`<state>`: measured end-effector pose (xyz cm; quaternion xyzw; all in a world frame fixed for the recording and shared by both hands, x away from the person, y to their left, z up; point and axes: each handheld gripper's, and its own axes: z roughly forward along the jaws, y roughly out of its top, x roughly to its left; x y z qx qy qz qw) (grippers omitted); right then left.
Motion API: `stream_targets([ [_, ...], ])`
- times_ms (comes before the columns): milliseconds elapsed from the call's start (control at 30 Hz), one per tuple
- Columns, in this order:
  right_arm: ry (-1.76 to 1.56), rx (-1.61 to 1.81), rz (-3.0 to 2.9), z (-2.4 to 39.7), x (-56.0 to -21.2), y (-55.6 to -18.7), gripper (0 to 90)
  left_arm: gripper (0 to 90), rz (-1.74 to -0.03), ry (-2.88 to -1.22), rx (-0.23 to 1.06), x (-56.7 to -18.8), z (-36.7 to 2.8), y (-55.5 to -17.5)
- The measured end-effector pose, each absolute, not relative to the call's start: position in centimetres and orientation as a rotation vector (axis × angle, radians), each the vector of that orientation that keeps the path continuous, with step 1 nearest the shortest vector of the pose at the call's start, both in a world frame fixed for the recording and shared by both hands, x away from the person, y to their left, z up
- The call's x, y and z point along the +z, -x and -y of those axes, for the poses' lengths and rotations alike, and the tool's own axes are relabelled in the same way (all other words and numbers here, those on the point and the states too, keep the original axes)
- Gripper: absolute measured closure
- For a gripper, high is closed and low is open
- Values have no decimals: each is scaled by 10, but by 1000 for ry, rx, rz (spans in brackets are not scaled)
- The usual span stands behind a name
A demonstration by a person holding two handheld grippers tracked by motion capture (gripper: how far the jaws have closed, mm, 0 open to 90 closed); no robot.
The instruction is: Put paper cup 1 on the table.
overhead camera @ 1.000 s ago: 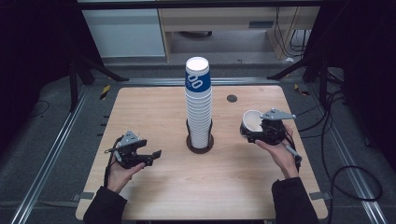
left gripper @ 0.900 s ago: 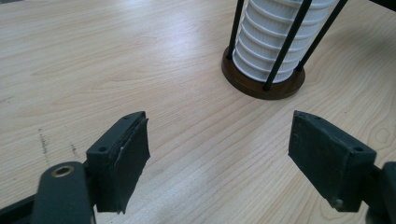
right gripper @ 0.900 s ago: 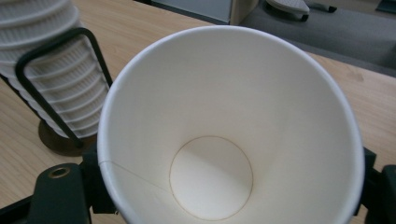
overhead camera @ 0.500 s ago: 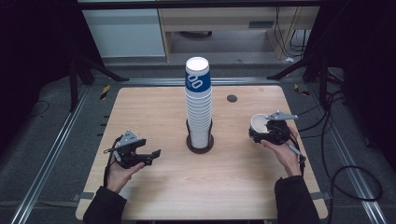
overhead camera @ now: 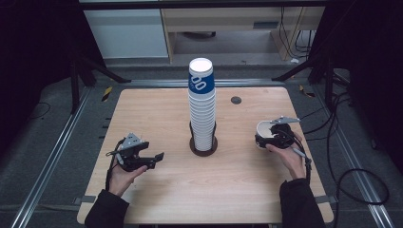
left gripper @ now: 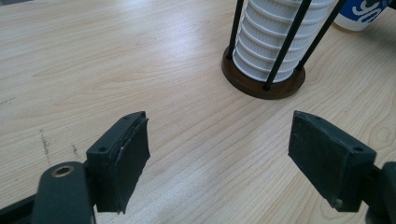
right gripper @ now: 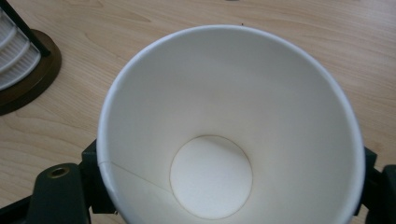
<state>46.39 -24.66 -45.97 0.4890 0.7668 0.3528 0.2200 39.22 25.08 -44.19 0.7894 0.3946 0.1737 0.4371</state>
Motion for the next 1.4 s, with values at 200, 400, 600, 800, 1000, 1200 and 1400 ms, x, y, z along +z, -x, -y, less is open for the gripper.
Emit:
stream_targets([
  [200,-1350,941,-2138,246,-464,-465,192,197,-978,-1969,433,-442,-250,-392],
  [400,-1357,939,-2143,246,-465,-466,178,197,-977,-1970,430,-442,-250,-392],
  [600,-1352,975,-2126,247,-462,-466,82,197,-976,-1973,429,-442,-249,-392],
  [800,-1322,1039,-2055,248,-449,-460,66,197,-973,-1976,429,-442,-249,-392],
  [1000,-1300,1066,-2022,250,-441,-456,67,197,-970,-1979,426,-442,-249,-391],
  [1200,-1265,1104,-1972,250,-427,-450,75,196,-976,-1973,409,-442,-249,-392],
  [1400,-1232,1177,-1937,246,-408,-441,76,197,-976,-1973,406,-442,-248,-391],
])
